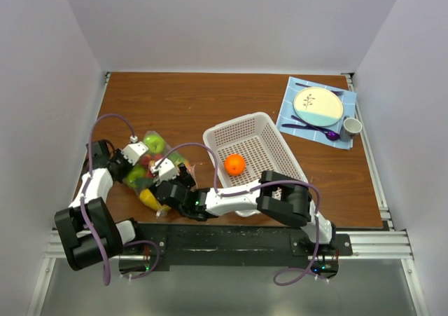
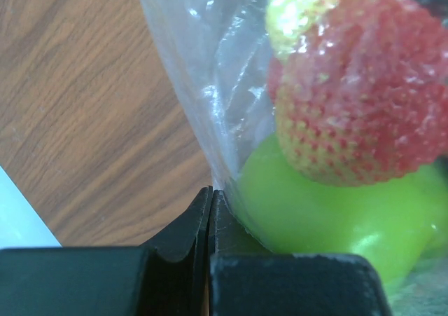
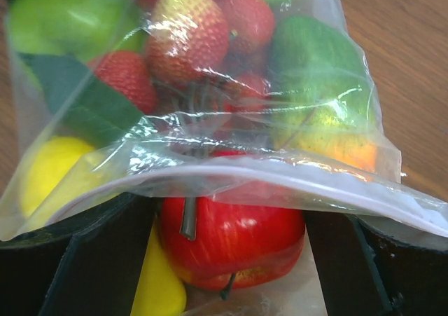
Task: Open the zip-top bag and remove the fake food
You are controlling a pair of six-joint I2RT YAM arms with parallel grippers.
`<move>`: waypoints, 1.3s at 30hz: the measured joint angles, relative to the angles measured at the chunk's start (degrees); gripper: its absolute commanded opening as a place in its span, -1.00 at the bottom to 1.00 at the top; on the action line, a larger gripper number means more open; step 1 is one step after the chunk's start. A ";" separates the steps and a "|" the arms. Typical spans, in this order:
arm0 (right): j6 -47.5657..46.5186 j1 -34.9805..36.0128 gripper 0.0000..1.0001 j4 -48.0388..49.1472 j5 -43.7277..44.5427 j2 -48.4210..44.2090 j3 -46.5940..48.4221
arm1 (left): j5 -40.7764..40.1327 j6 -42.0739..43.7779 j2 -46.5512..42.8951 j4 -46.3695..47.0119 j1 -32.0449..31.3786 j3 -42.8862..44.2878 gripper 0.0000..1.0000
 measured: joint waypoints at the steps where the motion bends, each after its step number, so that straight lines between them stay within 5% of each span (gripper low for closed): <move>1: 0.37 -0.13 0.65 -0.37 -0.02 0.15 -0.02 | 0.00 0.35 -0.13 0.11 0.00 -0.24 -1.00; 13: 6.21 -0.48 -0.70 -0.22 -0.11 -4.13 -6.45 | -0.04 1.25 -2.25 -0.37 0.00 -2.69 -1.00; 16: 6.62 -0.48 -0.72 -2.34 -0.22 -7.54 -9.49 | -0.55 1.25 -2.73 -0.35 0.00 -3.32 -1.00; 21: 7.04 0.00 -0.53 -8.02 -0.26 -17.29 -13.64 | -2.32 1.22 -2.86 0.68 0.00 -4.70 -1.00; 33: 15.04 -2.62 -0.56 -22.71 11.06 -43.95 -22.25 | -3.65 1.01 -2.84 1.05 0.00 -5.35 -1.00; 36: 21.79 -6.54 0.03 -30.95 14.29 -45.09 -22.91 | -3.69 1.03 -3.56 0.37 0.00 -5.51 -1.00; 37: 23.82 -7.85 0.44 -33.57 15.13 -44.94 -23.30 | -3.69 1.03 -3.82 0.15 0.00 -5.60 -1.00; 39: 26.49 -9.73 0.83 -38.01 15.87 -44.57 -24.37 | -3.72 1.03 -4.28 -0.11 0.00 -5.75 -1.00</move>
